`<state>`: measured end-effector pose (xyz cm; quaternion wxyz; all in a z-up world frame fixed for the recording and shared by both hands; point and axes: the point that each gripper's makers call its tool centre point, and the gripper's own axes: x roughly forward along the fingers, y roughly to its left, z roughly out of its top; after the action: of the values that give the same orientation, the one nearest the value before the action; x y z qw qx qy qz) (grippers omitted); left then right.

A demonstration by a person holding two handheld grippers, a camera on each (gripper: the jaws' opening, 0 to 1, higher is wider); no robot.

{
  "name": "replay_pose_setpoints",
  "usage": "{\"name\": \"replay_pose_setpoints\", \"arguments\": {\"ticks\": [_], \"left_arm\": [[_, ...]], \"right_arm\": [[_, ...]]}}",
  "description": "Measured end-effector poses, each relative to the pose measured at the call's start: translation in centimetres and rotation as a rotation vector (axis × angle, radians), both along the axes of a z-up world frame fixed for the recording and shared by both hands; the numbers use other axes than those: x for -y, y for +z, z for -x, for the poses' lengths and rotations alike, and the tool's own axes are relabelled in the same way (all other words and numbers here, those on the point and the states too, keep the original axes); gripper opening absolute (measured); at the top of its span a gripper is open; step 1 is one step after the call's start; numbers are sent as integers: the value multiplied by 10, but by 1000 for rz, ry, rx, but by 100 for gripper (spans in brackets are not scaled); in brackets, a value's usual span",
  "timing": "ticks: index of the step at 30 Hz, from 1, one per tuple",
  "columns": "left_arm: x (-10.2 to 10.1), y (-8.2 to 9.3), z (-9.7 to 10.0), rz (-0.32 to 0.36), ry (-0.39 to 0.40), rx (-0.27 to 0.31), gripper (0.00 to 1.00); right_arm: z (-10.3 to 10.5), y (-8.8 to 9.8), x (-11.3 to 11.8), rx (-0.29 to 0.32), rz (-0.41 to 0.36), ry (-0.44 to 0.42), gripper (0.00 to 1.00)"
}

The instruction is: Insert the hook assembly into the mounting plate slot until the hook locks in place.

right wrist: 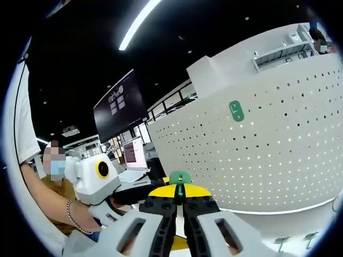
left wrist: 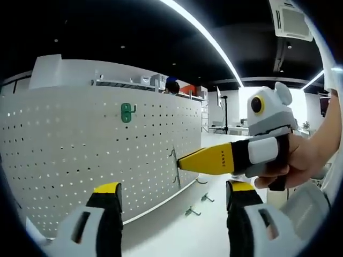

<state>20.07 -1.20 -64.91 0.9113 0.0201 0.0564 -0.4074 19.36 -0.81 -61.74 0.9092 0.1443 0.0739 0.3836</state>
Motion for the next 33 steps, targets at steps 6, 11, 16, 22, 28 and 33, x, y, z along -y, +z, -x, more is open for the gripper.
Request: {"name": "replay_pose_setpoints", "arguments": {"ticks": [6,11,16,22,28,33], "left_arm": [[0,-2,1,-4,-2,-8,79],[-2,-3,1,-11,7,-12,79],[-6,-3,-1,-8,16,-13,78],[-10,0,-1,-12,22,-8,78],[-17,1,-2,-3,37,-9,77],[-20,1,-2,0,46,-12,77]], "right_arm": [[-1,0,-1,8,12,-4,0],[-10,7,7,77,111,-61,0],[-24,17,22,107,179,-143,1],[-37,26,31,112,192,-200,1],[-51,35,40,123,201,-240,1],[-61,40,45,138,214,-268,1]]}}
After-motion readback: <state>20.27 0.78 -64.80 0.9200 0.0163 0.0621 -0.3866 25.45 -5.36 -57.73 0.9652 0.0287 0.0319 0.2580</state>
